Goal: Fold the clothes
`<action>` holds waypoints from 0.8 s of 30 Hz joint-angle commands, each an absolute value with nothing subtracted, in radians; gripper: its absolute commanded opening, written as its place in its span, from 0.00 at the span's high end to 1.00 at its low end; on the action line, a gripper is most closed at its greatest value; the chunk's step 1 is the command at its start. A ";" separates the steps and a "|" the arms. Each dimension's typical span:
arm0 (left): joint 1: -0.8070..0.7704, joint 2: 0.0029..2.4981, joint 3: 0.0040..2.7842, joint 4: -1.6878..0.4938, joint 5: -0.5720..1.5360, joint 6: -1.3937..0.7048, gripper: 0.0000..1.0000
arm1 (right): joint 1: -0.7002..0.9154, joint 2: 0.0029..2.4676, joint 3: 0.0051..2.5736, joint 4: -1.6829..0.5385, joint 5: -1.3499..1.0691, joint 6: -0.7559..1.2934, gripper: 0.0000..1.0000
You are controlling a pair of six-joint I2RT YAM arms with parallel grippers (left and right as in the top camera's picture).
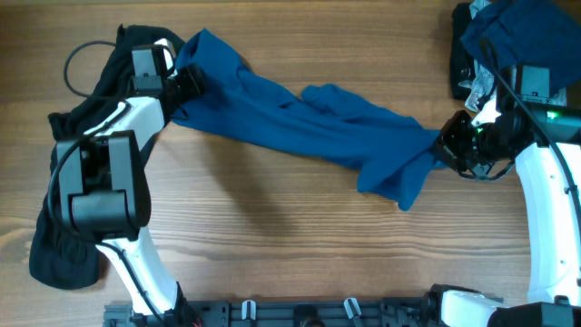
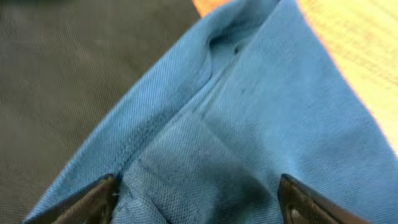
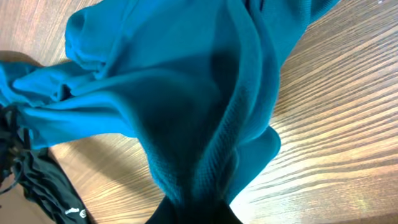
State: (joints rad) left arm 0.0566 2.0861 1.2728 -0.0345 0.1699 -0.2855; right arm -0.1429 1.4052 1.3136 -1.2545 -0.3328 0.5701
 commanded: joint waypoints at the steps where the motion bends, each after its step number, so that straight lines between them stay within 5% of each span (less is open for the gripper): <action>1: 0.061 2.117 1.280 -0.059 0.214 -0.264 0.34 | -0.146 1.388 1.324 -1.245 -0.342 0.561 0.91; 3: 0.061 2.117 1.280 -0.069 0.221 -0.264 0.44 | -0.146 1.388 1.324 -1.238 -0.341 0.577 0.90; 5: 0.064 2.100 1.280 -0.087 0.220 -0.263 0.68 | -0.146 1.388 1.324 -1.231 -0.342 0.579 0.90; 9: 0.064 1.994 1.282 -0.138 0.184 -0.265 0.96 | -0.146 1.388 1.324 -1.221 -0.342 0.579 0.89; 18: 0.064 1.623 1.282 -0.625 0.060 -0.416 0.96 | -0.146 1.388 1.324 -1.106 -0.347 0.640 0.82; 24: 0.064 1.571 1.281 -0.816 -0.002 -0.480 0.96 | -0.081 1.387 1.292 -1.264 -0.501 0.636 0.80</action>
